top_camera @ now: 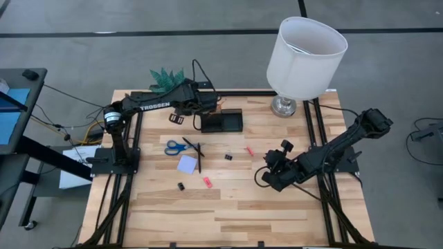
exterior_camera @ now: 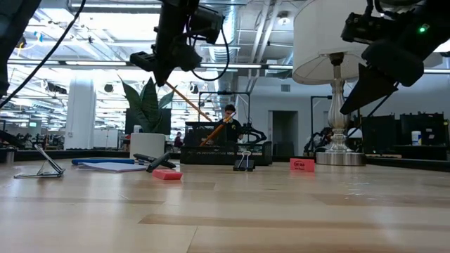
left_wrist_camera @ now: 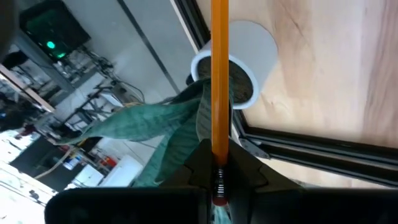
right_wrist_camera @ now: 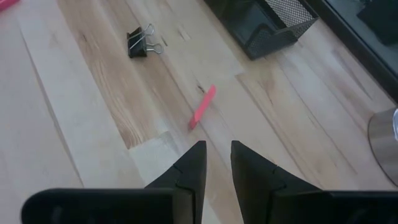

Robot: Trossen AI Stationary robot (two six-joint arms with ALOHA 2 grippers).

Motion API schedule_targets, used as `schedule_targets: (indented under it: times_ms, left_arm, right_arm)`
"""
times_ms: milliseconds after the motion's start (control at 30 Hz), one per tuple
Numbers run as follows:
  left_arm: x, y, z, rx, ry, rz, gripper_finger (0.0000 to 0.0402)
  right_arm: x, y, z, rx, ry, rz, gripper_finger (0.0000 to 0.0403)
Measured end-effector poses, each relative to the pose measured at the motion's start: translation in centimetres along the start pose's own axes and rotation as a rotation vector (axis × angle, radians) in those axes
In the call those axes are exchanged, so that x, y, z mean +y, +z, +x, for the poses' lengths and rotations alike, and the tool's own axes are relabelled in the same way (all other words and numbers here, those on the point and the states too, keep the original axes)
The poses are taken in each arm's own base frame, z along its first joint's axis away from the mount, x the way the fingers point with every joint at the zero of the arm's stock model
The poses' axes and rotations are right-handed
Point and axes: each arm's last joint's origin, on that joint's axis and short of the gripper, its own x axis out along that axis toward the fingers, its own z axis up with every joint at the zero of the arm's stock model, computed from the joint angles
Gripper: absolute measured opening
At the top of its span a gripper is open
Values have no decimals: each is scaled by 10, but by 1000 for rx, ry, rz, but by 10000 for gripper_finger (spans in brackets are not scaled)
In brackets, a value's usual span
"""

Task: Pick and place office supplies into organizer
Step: Put the yellow pencil into the desk organizer

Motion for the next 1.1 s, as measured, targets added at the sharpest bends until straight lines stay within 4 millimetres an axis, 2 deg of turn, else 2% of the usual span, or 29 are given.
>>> schedule_targets:
  times_ms: [100,400,767,967,1100]
  left_arm:
    - [-1,5,2,11,7,21,7]
    - [-11,37,25,84,-41,116,7]
    - [-10,37,27,97,-28,115,7]
    - [-9,37,27,113,12,112,32]
    - [-9,37,26,119,25,113,35]
  right_arm:
    - [0,0,0,0,0,-7,67]
    - [0,0,0,-1,1,-8,67]
    - [0,0,0,0,1,-14,67]
    - [0,0,0,0,2,-13,67]
    - [0,0,0,0,2,-13,67]
